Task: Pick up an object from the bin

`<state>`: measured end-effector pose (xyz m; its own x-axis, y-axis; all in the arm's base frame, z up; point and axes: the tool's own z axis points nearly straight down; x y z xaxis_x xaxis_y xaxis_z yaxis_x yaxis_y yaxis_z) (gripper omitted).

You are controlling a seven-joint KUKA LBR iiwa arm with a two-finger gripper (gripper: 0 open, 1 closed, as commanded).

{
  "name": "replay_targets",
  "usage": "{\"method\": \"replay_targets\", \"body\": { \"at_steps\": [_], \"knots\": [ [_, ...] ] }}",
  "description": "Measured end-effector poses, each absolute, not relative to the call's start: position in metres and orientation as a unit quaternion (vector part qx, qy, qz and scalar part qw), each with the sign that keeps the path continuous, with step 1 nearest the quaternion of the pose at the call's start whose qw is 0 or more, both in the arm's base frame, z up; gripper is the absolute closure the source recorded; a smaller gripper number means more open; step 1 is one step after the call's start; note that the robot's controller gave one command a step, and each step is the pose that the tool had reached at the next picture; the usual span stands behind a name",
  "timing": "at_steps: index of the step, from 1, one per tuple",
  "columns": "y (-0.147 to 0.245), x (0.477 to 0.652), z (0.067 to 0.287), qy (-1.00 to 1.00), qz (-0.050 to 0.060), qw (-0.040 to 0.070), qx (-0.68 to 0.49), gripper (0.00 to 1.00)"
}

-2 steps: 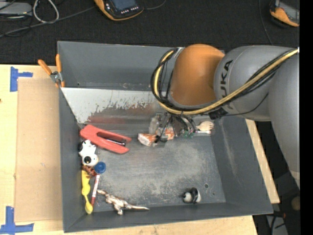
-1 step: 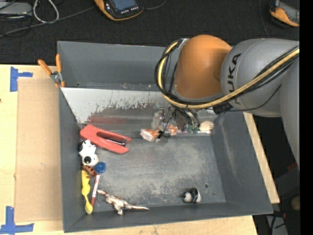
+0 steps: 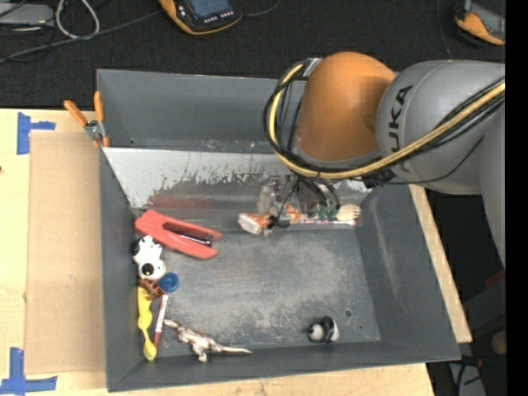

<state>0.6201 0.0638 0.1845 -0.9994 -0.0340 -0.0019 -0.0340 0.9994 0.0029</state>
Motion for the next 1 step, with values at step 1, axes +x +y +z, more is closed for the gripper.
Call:
{"method": "replay_targets", "body": {
  "at_steps": [1],
  "knots": [
    [0.0637,0.6183,0.2058,1.000,0.001,-0.003,-0.017,1.00]
  ]
}}
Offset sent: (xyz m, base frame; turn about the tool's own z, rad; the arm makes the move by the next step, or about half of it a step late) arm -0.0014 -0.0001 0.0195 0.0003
